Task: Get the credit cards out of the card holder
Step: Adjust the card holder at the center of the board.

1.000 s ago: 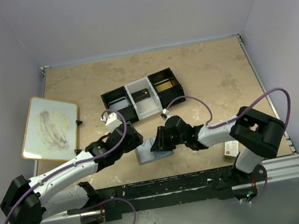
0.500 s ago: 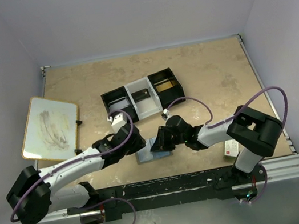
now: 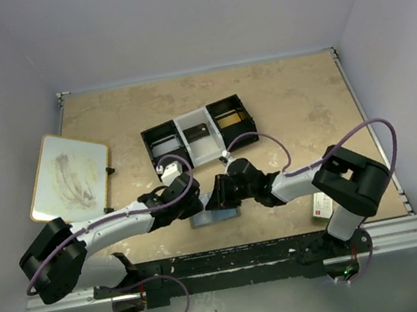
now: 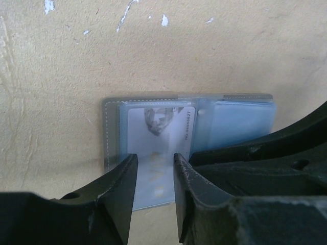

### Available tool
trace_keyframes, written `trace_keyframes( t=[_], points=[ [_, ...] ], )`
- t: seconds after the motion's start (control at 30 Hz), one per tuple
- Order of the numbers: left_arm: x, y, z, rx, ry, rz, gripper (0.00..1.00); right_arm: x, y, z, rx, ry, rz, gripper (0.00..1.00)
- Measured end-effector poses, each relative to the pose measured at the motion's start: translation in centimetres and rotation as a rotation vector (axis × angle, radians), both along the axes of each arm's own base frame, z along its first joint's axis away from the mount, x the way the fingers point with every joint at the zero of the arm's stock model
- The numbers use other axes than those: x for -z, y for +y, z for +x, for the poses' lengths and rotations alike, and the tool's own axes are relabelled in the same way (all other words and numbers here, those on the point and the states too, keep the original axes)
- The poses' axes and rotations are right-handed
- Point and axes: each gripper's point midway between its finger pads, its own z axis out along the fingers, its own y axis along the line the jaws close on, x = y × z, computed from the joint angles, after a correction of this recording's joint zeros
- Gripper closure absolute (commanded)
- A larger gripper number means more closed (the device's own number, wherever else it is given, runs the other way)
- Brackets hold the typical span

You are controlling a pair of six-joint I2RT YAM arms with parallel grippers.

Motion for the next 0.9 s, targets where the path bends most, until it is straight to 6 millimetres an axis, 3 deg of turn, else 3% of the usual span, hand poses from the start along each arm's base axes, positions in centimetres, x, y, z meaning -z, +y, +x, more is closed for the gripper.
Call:
trace_keyframes(
  t=[0.1, 0.43, 0.73, 0.83, 0.9],
  points=[
    [0.6, 0.1, -0.1, -0.001, 0.011, 0.015, 0.71, 1.1, 0.1, 0.1, 0.001, 0.026, -0.031, 0.67],
    [0.7, -0.3, 0.3, -0.004, 0.002, 0.004, 0.76, 0.9, -0.4, -0.1, 0.016, 0.037, -0.048, 0.65],
    [0.7, -0.8, 0.2, 0.017, -0.002, -0.024, 0.78, 1.4, -0.4, 0.1, 0.048, 0.070, -0.048, 0.80],
    [0.7, -1.2, -0.1, 0.035, 0.006, -0.047, 0.79, 1.6, -0.3, 0.1, 0.048, 0.076, -0.046, 0.96],
    [0.7, -1.4, -0.2, 0.042, 0.010, -0.056, 0.79, 1.7, -0.5, 0.1, 0.051, 0.078, -0.049, 1.00]
  ],
)
